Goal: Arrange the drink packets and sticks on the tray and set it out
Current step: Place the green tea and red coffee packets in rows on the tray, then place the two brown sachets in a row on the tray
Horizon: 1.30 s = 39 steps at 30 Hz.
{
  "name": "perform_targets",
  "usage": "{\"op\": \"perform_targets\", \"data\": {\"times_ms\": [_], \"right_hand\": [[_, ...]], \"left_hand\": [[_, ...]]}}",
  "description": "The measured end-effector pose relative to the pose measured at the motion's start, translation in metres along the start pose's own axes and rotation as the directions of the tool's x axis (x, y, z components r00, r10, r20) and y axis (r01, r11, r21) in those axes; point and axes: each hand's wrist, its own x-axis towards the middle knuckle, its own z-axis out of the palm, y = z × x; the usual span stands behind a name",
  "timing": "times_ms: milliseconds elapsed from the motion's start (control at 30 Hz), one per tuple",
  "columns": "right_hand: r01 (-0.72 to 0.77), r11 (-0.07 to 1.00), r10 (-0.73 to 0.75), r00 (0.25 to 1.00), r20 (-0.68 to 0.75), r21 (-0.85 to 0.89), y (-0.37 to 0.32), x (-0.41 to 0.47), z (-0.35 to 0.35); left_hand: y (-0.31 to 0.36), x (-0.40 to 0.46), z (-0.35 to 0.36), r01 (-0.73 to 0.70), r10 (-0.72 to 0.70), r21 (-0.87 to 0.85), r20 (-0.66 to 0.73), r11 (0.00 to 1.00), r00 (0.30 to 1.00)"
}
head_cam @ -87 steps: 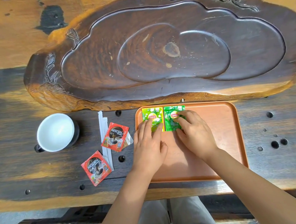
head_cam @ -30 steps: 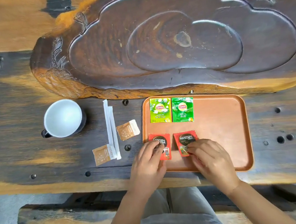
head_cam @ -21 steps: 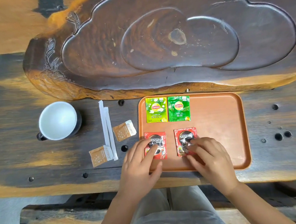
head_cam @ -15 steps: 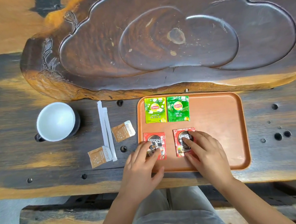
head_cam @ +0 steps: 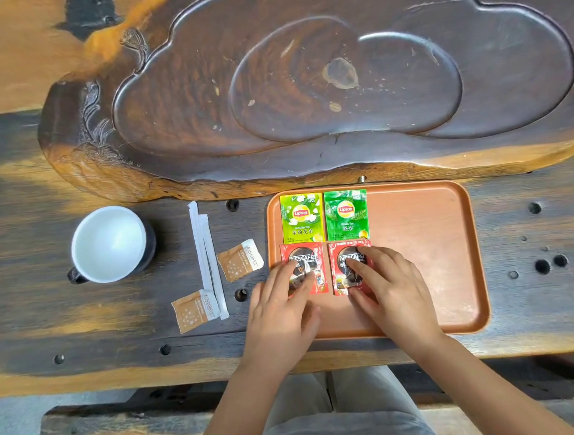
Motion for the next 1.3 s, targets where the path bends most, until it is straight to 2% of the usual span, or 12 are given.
{"op": "perform_targets", "data": {"times_ms": [600, 733, 833, 900, 967, 1133, 1300], "right_hand": [[-0.023, 1.000, 0.023, 0.999, 0.027, 0.016, 0.001, -0.001, -0.002], [-0.021, 0.999, 0.021, 1.000, 0.010, 0.041, -0.002, -0.001, -0.007], [-0.007, 0.998, 0.010, 0.999, -0.049, 0.058, -0.010, 0.005, -0.015], [0.030, 0.998, -0.025, 0.997, -0.078, 0.059, -0.021, 0.013, -0.018], [0.112, 0.992, -0.106, 0.990, -0.087, 0.063, -0.037, 0.025, -0.016], [0.369, 0.929, -0.369, 0.929, 0.005, 0.035, -0.083, 0.058, 0.009], [0.482, 0.875, -0.475, 0.870, 0.131, -0.031, -0.109, 0.087, 0.037]], "left_hand": [[0.001, -0.002, 0.000, -0.031, 0.031, -0.040, -0.016, 0.999, 0.999], [-0.001, -0.006, -0.006, -0.040, 0.028, -0.119, -0.099, 0.992, 0.995], [-0.021, -0.016, -0.020, 0.039, -0.100, -0.227, -0.260, 0.973, 0.960], [-0.044, -0.028, -0.031, 0.179, -0.258, -0.251, -0.329, 0.951, 0.908], [-0.072, -0.044, -0.037, 0.284, -0.346, -0.220, -0.343, 0.933, 0.873], [-0.121, -0.070, -0.036, 0.312, -0.316, -0.056, -0.231, 0.948, 0.920], [-0.131, -0.070, -0.032, 0.242, -0.247, -0.048, -0.170, 0.969, 0.954]]}}
